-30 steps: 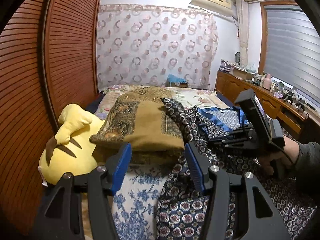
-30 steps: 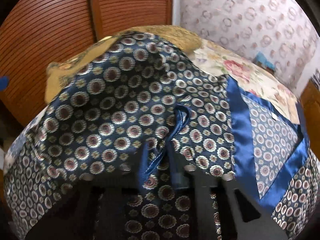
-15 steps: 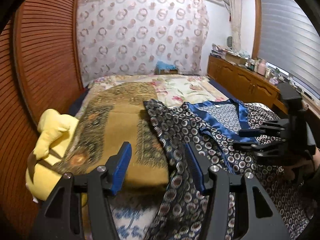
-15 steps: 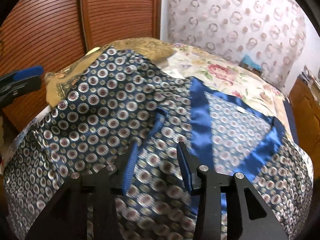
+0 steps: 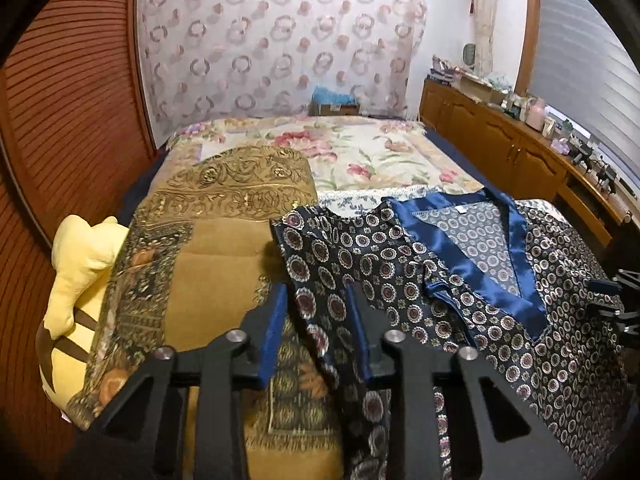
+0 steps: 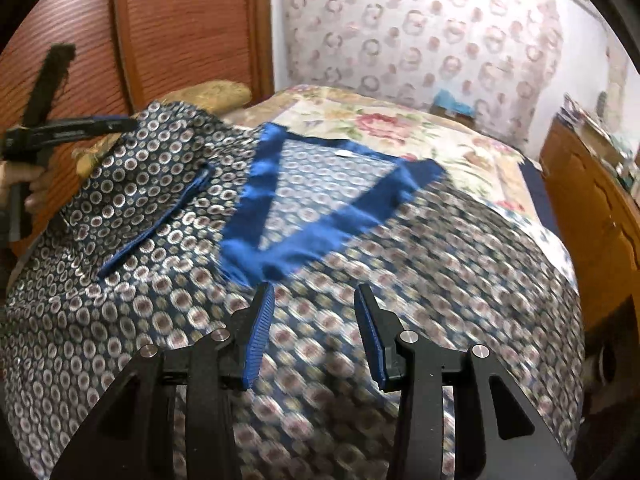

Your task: Fold small clothes

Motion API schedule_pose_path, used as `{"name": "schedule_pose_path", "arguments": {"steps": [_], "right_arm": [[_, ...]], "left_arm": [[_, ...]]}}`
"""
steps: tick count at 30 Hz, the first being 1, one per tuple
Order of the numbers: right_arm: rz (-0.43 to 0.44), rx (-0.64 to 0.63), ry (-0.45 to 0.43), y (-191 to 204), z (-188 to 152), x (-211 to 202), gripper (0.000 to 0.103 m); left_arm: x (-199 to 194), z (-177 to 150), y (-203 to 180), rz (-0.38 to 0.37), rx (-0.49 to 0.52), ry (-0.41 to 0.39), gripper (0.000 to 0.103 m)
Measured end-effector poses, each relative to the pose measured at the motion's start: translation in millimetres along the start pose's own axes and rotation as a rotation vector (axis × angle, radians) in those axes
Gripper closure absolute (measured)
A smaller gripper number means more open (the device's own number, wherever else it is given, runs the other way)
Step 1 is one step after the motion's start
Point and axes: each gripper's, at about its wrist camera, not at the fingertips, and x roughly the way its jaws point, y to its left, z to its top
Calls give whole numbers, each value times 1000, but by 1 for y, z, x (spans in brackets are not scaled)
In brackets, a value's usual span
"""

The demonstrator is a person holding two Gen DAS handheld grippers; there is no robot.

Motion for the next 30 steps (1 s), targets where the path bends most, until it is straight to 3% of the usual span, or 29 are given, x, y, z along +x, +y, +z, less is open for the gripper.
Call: {"name": "schedule_pose_path", "arguments": {"steps": [4, 11, 15, 21, 30], "right_arm": [[-24, 35, -12, -19, -13, -17, 61], [-22, 79, -40, -34, -20, -28, 61], [-21, 100, -60, -43, -25, -40, 61], [-53, 126, -84, -55, -35, -56, 61], [-160, 198, -96, -100, -65, -86, 56]], "left_arm": [[7, 5, 1, 5, 4, 25, 103], [-10, 22, 11, 69, 10, -65, 103], [-10, 31, 20, 77, 2, -67, 103], [-33, 20, 12, 64, 30, -130, 87], [-65, -13, -25, -54, 77, -166, 57]]}}
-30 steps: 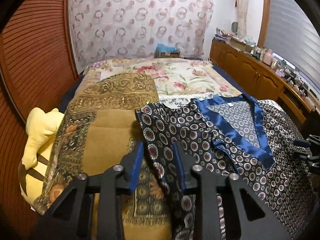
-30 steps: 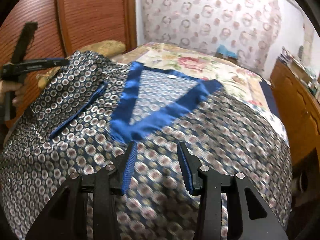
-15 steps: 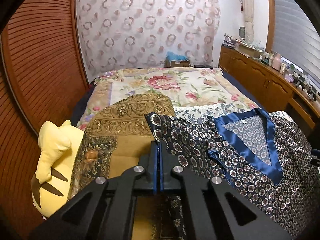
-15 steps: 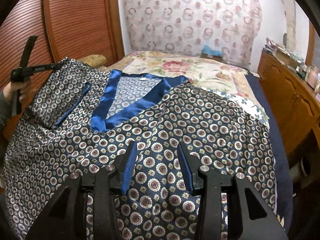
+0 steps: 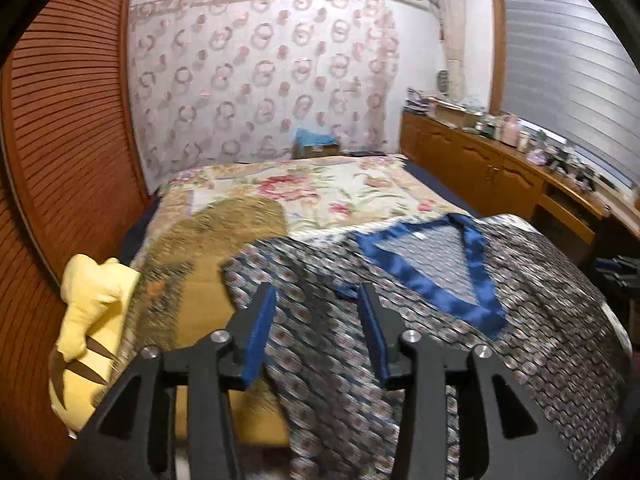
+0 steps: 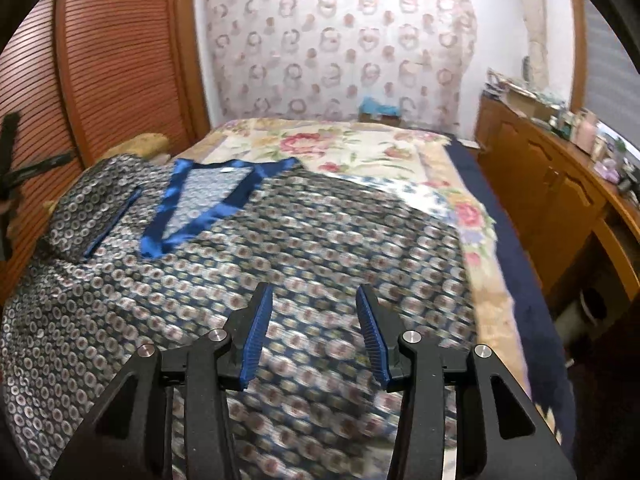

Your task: Fold small clothes

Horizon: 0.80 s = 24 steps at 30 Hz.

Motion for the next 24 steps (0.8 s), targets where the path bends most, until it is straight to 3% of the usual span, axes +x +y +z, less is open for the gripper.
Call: {"name": "schedule_pose_path", "arguments": {"steps": [3, 14, 24], "right_arm": [[-44, 21, 11, -20, -10, -4, 54], [-130, 98, 75, -78, -45, -11, 54], [-66, 134, 160, -90, -64, -3, 54]], "left_arm": [[-3, -13, -14, -36, 14, 20, 51], [19, -54, -66, -88, 76, 169, 50], [38, -69, -77, -86, 111, 263, 50]]}}
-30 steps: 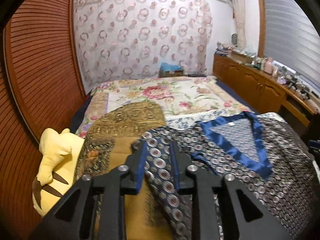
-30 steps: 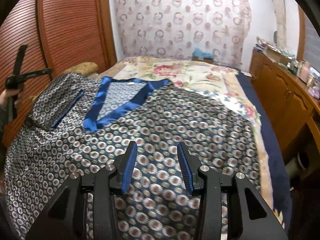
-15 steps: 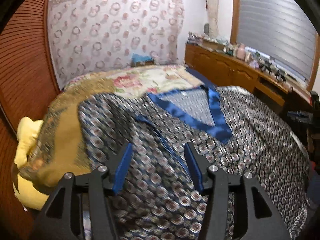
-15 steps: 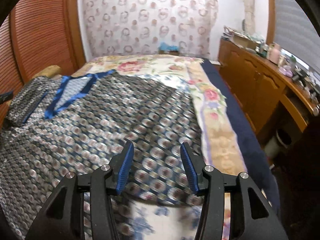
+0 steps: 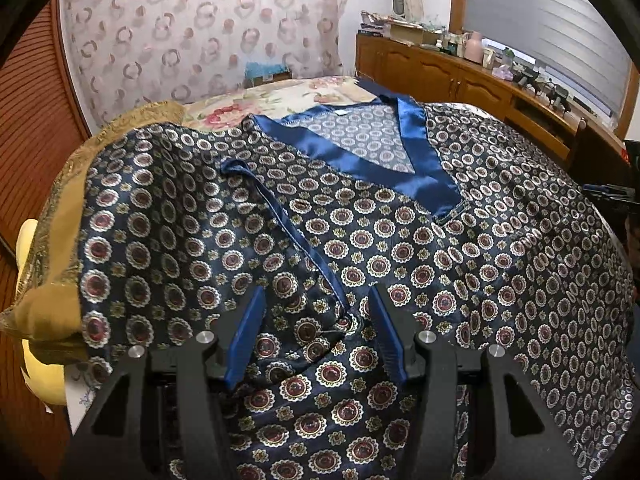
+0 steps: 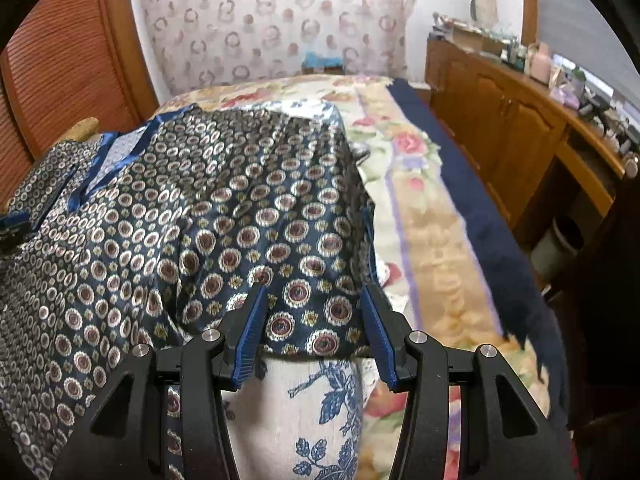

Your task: Fold small clothes

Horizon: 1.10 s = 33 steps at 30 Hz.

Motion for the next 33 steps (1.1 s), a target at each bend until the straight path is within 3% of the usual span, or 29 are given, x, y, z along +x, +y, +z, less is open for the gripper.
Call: {"name": "schedule_pose_path", "arguments": {"steps": [3, 9, 14, 16, 17, 20, 33], "right_arm": [[14, 2, 5, -1, -2, 1, 55], [4, -14, -4, 0, -4, -2, 72], [-15, -32, -5, 1, -3, -2, 77], [-49, -54, -11, 4, -3, -3, 84], [-65, -63, -11, 5, -3, -3, 92], [-77, -79, -17, 5, -3, -4, 101], [-11, -130, -160, 38, 24, -29, 103]], "left_arm": [[5, -2, 1, -6, -11, 19, 50], [12, -4, -1, -2, -3, 31, 48], [18, -2, -7, -10, 10, 40, 33], [20, -1, -8, -21, 14, 45, 26], [20, 0, -9, -24, 18, 48, 25], [21, 0, -11, -22, 23, 50, 22], [22, 2, -10, -14, 21, 53, 19]]}}
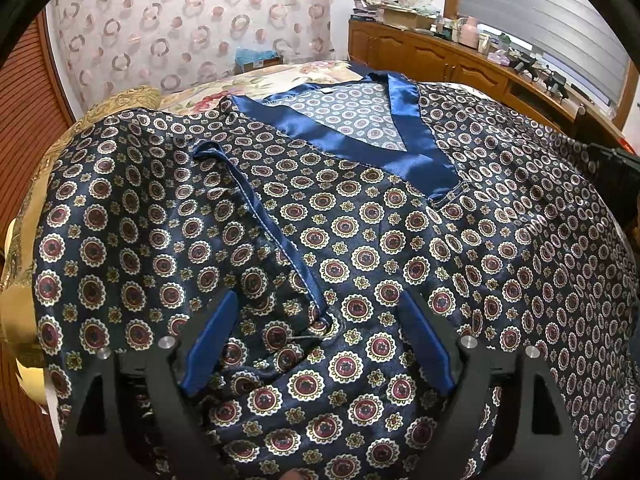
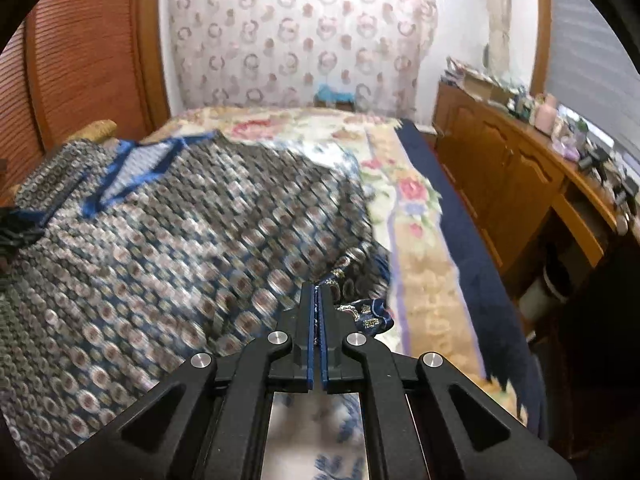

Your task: Fold small clothes

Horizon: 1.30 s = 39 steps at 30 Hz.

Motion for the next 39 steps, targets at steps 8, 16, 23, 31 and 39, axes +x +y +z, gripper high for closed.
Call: {"name": "schedule_pose_path", "arguments": {"steps": [8, 16, 23, 31, 39], "right_arm": [[147, -104, 12, 64, 15, 15, 103], [210, -127, 93, 95, 2, 38, 103], [216, -96, 82, 93, 1, 31, 101], [128, -58, 14, 68, 15, 8, 61], [43, 16, 78, 24, 14, 37, 59]], "left_arm": [[-2, -2, -1, 9, -11, -2, 19], [-23, -1, 2, -44, -78, -97, 19], [-49, 9, -2, 10, -98, -201, 19], [-74, 20, -15, 40, -77, -282, 19], [-82, 25, -33, 49, -65, -306, 19]]}}
